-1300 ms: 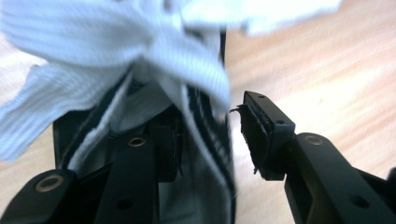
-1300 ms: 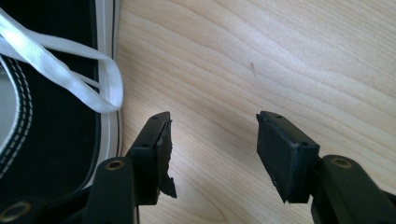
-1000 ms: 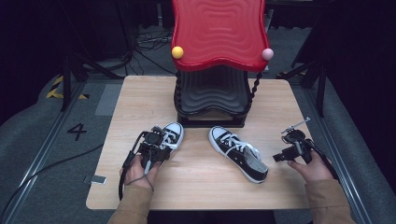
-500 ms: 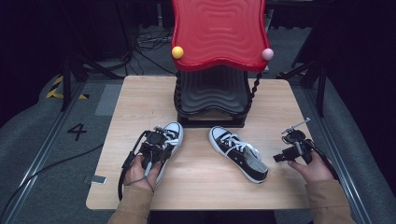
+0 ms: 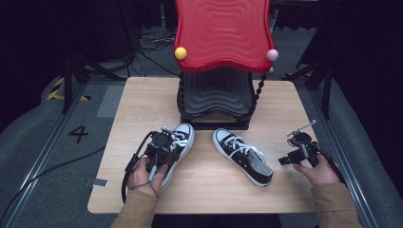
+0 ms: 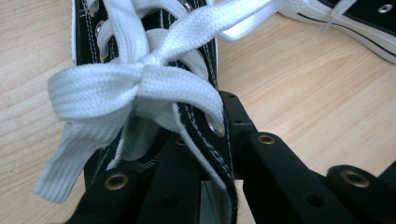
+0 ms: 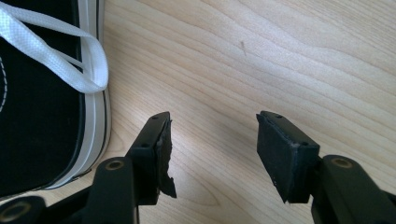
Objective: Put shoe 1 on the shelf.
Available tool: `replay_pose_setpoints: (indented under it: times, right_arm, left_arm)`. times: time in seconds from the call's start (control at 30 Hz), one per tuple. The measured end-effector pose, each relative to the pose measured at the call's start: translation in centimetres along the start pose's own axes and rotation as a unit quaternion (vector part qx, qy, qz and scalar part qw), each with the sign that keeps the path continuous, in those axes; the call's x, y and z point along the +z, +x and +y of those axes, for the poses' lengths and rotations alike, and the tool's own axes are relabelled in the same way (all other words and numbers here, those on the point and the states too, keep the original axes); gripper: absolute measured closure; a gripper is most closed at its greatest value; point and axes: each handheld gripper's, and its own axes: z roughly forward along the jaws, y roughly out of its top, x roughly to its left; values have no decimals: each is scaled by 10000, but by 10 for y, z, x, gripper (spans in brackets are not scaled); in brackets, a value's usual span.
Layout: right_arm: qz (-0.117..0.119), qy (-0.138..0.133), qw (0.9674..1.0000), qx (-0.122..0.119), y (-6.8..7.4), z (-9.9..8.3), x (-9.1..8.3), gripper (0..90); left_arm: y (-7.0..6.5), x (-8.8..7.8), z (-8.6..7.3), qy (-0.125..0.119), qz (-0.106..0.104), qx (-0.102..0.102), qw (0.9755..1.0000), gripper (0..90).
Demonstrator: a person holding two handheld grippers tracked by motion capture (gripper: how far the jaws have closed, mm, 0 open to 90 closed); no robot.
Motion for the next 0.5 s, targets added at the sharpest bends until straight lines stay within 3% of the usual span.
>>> replay_pose_setpoints:
  times: [0.5]
  right_arm:
    - [-38,13,9998,205,-9,-18,-5,453]
  left_arm:
    - [-34,-27,21,-198,-102,493,9985,867]
